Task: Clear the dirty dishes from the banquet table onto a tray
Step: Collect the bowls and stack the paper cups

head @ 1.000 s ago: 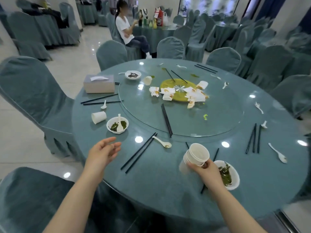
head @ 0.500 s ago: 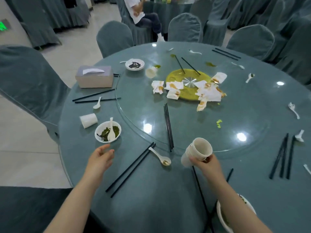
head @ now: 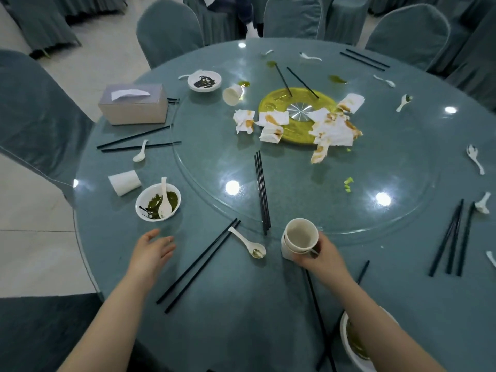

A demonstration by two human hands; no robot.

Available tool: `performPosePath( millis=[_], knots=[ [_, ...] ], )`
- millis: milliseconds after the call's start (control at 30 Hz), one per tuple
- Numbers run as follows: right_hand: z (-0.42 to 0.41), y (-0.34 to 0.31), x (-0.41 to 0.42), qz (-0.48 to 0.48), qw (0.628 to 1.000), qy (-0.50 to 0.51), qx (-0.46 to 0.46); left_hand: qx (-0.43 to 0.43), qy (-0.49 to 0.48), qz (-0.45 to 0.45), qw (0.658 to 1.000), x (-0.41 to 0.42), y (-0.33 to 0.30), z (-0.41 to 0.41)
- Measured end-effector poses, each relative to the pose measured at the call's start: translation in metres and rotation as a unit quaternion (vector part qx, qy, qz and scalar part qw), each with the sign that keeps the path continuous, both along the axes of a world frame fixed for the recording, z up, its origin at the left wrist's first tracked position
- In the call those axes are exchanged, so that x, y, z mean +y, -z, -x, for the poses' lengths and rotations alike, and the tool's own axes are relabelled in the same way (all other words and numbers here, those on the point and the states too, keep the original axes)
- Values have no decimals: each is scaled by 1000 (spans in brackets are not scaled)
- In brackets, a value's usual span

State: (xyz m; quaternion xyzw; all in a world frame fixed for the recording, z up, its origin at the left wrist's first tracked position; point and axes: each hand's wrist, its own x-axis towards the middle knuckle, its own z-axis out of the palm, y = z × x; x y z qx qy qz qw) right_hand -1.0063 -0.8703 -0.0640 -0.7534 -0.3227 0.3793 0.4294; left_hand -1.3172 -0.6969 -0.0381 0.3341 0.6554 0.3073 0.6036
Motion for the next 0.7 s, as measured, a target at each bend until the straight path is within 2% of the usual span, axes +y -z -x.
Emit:
performPosePath(
  millis=[133, 400, 533, 700],
  knots=[
    [0, -16, -13, 0, 999, 9, -41, -16, 15, 18, 1000, 4, 5, -2],
    [13, -65, -15, -90, 993, 80, -17, -33, 56, 43, 997, 16, 15, -4],
    [29, -87, -3, -134, 989, 68, -16, -40, 53, 65, 996, 30, 20, 5],
    [45, -98, 26, -141, 989, 45, -12, -34, 40, 63, 997, 57, 24, 16]
  ],
)
